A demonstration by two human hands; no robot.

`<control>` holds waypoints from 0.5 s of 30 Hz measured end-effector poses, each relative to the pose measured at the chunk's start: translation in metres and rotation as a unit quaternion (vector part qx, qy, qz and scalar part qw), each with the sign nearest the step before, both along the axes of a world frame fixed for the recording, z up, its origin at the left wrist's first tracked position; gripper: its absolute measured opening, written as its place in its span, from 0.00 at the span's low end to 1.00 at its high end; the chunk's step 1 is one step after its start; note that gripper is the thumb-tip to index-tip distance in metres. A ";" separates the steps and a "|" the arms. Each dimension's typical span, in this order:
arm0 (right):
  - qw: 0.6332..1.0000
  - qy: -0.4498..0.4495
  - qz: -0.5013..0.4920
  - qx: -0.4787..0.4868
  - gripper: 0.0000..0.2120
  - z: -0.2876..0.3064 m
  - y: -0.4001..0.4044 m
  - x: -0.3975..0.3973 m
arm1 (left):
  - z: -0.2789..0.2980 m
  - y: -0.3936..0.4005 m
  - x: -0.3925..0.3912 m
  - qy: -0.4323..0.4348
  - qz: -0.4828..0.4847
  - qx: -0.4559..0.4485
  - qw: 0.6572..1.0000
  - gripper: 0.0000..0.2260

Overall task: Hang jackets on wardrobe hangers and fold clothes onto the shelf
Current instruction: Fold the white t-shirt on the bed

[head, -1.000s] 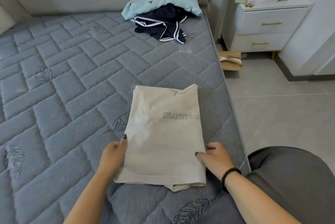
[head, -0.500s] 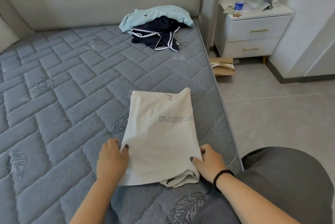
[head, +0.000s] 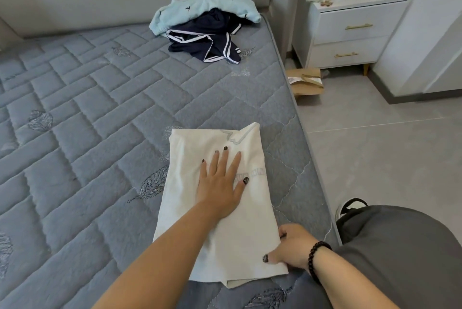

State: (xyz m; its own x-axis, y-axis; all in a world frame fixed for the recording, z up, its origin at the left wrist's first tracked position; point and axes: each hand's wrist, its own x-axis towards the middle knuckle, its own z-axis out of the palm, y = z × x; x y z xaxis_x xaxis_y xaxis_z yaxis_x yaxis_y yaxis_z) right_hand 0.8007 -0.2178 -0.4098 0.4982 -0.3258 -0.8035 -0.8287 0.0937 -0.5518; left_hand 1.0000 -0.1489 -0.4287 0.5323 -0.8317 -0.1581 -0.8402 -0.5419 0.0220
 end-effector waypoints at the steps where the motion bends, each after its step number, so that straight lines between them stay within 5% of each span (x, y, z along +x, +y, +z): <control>1: 1.000 0.014 0.023 -0.017 0.20 0.001 -0.002 0.002 | -0.002 0.000 0.000 -0.007 0.001 0.003 1.000 0.29; 7: 0.993 -0.047 0.014 -0.109 0.11 0.005 -0.001 0.012 | 0.011 -0.012 0.021 0.040 -0.033 -0.003 0.999 0.28; 15: 0.997 -0.045 -0.008 -0.063 0.08 -0.009 -0.016 0.028 | -0.008 -0.099 0.048 0.016 -0.026 0.052 0.998 0.29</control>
State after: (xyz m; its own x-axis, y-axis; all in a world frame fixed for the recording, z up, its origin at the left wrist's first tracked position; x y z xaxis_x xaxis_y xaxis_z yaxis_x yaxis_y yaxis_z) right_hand 0.8282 -0.2334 -0.4189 0.5600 -0.4303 -0.7080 -0.7746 0.0313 -0.6317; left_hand 1.0482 -0.2483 -0.4365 0.4816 -0.8364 -0.2615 -0.8674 -0.4976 -0.0060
